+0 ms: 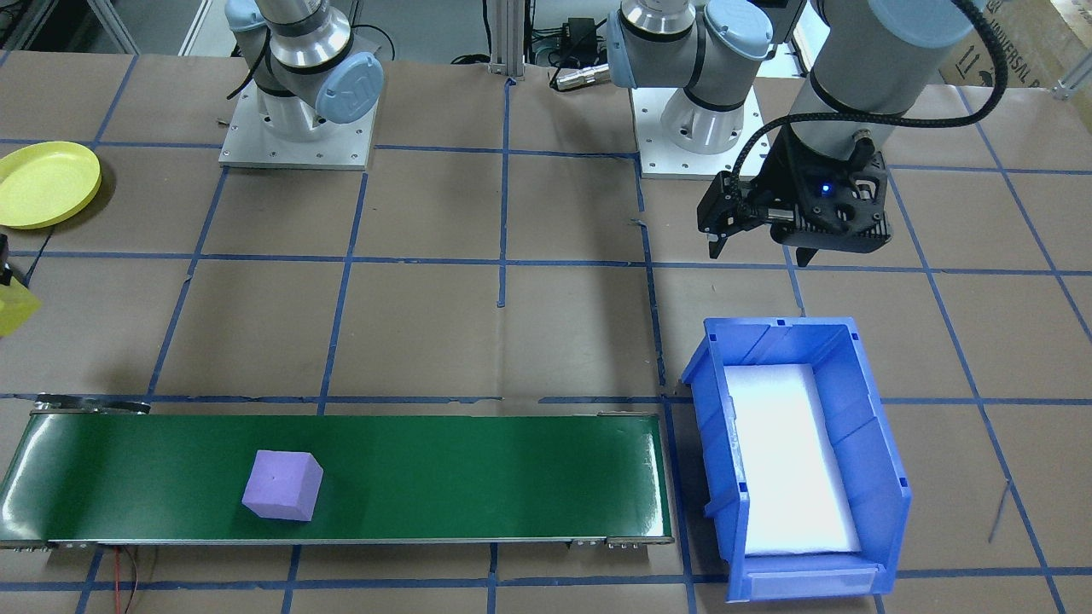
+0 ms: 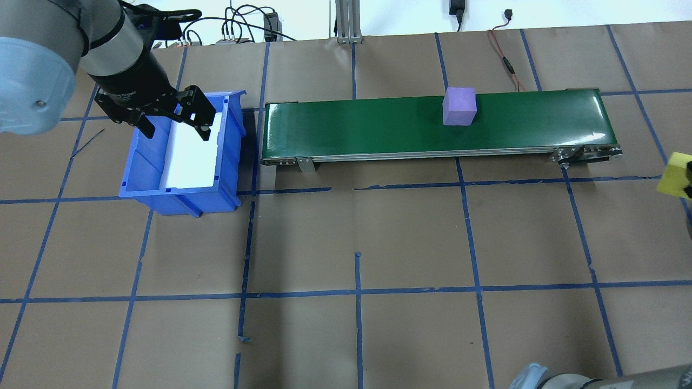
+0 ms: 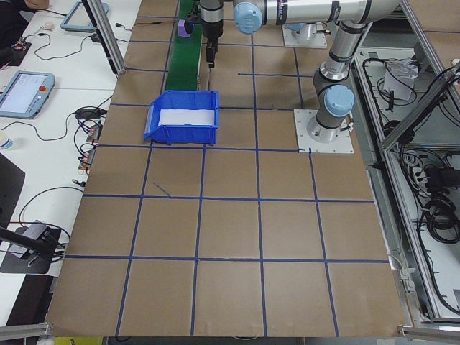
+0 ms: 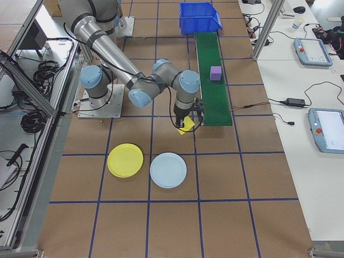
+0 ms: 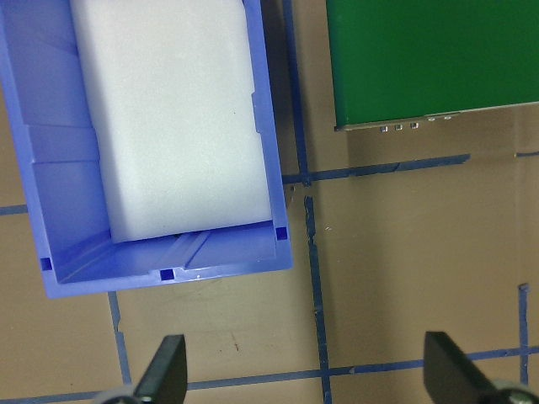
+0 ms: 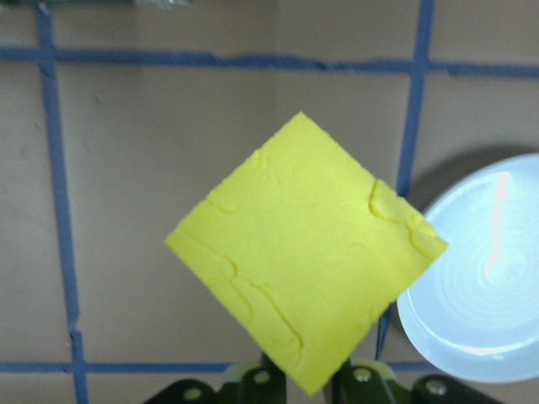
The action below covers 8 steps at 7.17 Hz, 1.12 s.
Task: Move block left to right into plate
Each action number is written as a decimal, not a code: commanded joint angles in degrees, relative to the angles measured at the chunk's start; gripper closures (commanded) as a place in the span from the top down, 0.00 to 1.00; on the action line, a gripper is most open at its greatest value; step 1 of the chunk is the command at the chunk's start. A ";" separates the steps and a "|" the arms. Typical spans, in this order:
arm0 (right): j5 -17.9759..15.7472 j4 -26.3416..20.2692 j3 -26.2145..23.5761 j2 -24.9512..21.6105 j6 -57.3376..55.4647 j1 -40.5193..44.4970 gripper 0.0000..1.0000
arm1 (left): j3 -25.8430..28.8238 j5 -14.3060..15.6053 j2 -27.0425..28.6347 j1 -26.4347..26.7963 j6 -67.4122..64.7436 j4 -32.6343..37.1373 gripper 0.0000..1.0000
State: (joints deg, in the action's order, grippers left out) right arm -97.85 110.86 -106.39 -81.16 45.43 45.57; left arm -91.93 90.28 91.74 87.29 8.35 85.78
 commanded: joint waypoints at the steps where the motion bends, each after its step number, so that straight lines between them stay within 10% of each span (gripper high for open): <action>1: -5.06 -8.61 -3.28 -3.20 2.74 -12.29 0.06 | -0.09 0.07 0.01 0.08 0.00 0.09 1.00; 5: -5.25 -12.60 -9.00 -3.92 2.91 -26.75 0.10 | -0.70 -0.02 0.01 0.08 0.00 -0.09 1.00; 6: -5.16 -12.60 -8.22 -3.92 2.91 -28.07 0.38 | -0.70 -0.02 0.01 0.08 -0.09 -0.17 1.00; 8: -4.89 -12.51 -4.89 -2.17 3.00 -29.05 0.52 | -0.70 -0.02 0.01 0.08 -0.09 -0.17 1.00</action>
State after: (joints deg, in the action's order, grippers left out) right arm -102.89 98.32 -113.29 -84.41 48.40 17.22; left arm -92.63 90.27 91.76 87.36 8.27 85.62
